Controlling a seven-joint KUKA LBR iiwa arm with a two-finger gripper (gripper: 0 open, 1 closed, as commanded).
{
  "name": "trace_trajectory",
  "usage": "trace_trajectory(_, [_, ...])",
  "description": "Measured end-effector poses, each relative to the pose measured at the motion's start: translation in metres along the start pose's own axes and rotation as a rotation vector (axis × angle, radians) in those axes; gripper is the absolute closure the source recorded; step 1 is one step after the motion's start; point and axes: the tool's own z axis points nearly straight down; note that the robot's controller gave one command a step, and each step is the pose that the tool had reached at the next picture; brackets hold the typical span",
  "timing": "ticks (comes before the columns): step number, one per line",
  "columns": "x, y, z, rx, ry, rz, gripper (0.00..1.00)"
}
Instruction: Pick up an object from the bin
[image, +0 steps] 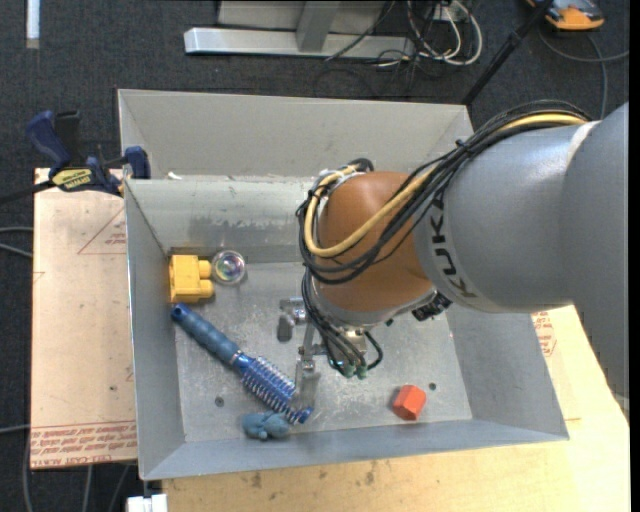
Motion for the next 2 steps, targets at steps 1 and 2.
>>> trace_trajectory(1, [-0.0008,0.0289,0.0934,-0.002,-0.005,0.095,0.0])
trace_trajectory(2, [-0.0021,0.0264,0.09,-0.001,-0.008,0.1,1.0])
